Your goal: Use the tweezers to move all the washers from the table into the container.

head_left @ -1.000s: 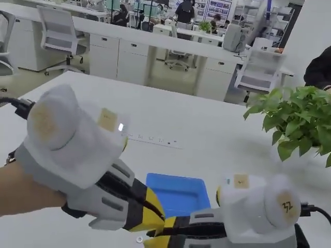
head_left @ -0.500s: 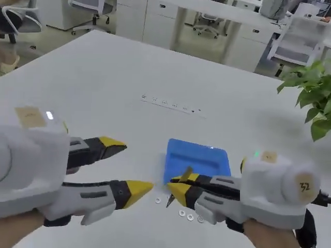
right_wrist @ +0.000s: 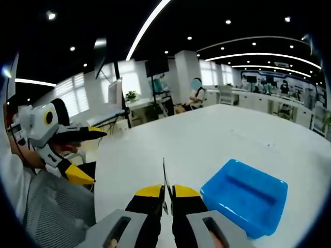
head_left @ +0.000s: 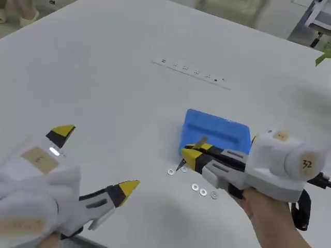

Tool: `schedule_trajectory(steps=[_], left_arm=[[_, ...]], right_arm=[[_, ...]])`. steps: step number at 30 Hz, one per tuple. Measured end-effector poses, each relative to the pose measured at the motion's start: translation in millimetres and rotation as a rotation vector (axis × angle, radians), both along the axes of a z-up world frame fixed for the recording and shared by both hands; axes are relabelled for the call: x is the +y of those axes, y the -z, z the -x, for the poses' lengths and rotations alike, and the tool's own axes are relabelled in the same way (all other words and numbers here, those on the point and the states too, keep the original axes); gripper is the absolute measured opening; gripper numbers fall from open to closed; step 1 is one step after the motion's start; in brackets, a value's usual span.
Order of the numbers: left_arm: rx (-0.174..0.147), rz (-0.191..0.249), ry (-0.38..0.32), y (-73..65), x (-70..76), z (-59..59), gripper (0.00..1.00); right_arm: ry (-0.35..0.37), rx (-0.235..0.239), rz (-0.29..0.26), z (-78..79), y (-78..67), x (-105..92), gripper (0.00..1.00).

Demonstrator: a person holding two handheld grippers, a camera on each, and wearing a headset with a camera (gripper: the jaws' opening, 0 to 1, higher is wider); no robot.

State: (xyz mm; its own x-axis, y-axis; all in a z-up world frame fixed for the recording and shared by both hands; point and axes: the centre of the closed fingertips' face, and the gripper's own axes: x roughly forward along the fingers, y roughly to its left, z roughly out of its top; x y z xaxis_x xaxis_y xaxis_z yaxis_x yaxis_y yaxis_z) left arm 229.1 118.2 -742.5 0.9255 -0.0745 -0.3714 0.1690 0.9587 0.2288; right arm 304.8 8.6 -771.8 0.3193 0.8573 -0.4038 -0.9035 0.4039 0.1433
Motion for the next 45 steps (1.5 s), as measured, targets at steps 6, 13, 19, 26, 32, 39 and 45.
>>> schedule_trajectory(steps=[6,13,19,26,32,39,45], left_arm=[[-0.012,0.012,-0.026,1.7,7.9,1.3,0.86],[0.044,0.061,-0.037,12.1,10.3,2.7,0.88],[0.072,0.062,-0.036,17.4,10.4,3.9,0.85],[0.092,0.048,-0.032,21.1,10.2,4.8,0.83],[0.101,0.035,-0.028,23.3,9.7,5.0,0.83],[0.113,0.024,-0.028,25.9,10.1,5.3,0.84],[0.114,0.022,-0.03,27.2,11.3,5.0,0.83]], right_arm=[[0.031,0.004,0.01,-10.8,18.3,-0.9,0.03],[0.059,0.012,0.0,-21.8,26.9,1.8,0.03],[0.052,0.021,0.014,-21.6,36.6,9.3,0.03],[0.032,0.005,0.057,-21.2,44.3,7.9,0.03],[0.021,-0.008,0.057,-20.4,44.3,9.4,0.03],[0.041,0.014,0.056,-21.0,45.1,7.5,0.03],[0.05,0.033,0.045,-20.2,45.2,7.4,0.03]])
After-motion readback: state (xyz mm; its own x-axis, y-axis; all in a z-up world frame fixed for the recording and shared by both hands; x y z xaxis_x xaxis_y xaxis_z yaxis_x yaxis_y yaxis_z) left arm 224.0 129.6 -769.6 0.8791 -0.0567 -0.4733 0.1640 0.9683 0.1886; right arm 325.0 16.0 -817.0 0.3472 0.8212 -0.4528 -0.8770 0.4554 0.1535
